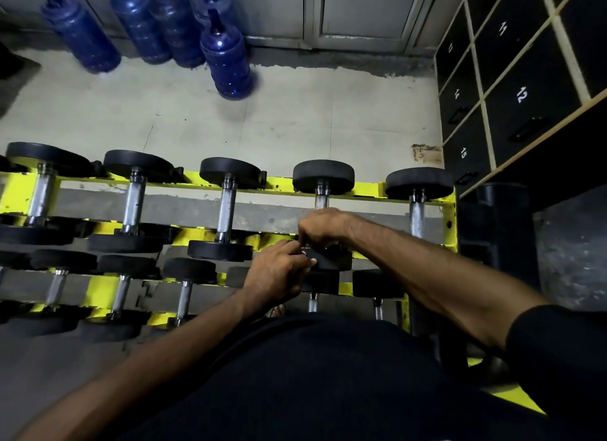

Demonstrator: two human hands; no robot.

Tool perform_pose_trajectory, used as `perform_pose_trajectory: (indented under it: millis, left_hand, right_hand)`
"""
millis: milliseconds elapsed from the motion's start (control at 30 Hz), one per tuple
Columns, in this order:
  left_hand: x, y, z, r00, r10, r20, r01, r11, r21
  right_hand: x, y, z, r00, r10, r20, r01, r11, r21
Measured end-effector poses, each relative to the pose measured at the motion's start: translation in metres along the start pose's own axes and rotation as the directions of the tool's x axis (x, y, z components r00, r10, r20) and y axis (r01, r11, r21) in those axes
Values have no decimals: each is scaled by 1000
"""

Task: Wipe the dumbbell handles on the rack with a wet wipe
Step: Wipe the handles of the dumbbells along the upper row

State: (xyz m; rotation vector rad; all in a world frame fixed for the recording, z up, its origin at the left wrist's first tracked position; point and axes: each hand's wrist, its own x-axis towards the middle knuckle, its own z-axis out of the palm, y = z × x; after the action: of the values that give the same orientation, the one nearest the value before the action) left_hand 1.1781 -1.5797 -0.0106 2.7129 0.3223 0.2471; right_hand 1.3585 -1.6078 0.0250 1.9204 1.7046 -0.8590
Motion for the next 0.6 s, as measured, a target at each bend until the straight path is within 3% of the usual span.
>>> perform_pose_trajectory:
  millis: [100,267,300,367,433,500,600]
  left_hand:
    - [1,0,-1,1000,12,-4,-12,1000,-4]
    - [-1,2,-1,1000,12,-11,-12,1000,-10]
    - [-2,2,0,1000,1,-13,-1,1000,-15]
    - [-2,2,1,1000,-21,-7,21,1000,-17]
    - [-2,3,0,999,-38,3,38,999,-19]
    - [-2,3,0,999,-46,19,46,999,-15]
    - [-1,2,-1,998,-54,27,55,998,-9]
  right_hand:
    - [-2,-3,-9,999,-33,31,33,999,-15]
    - [-13,9,-2,969,-109,-223,120,992,35]
    - [-16,17,7,955,-100,-279,125,990,72]
    - [-23,33,31,930,52,-364,46,966,255]
    - [-24,42,60,894,289,-342,-52,826,562]
    - [-15,43,86,871,443,-214,-93,576,812]
    - [5,39,96,898,440,19,-108,177,978]
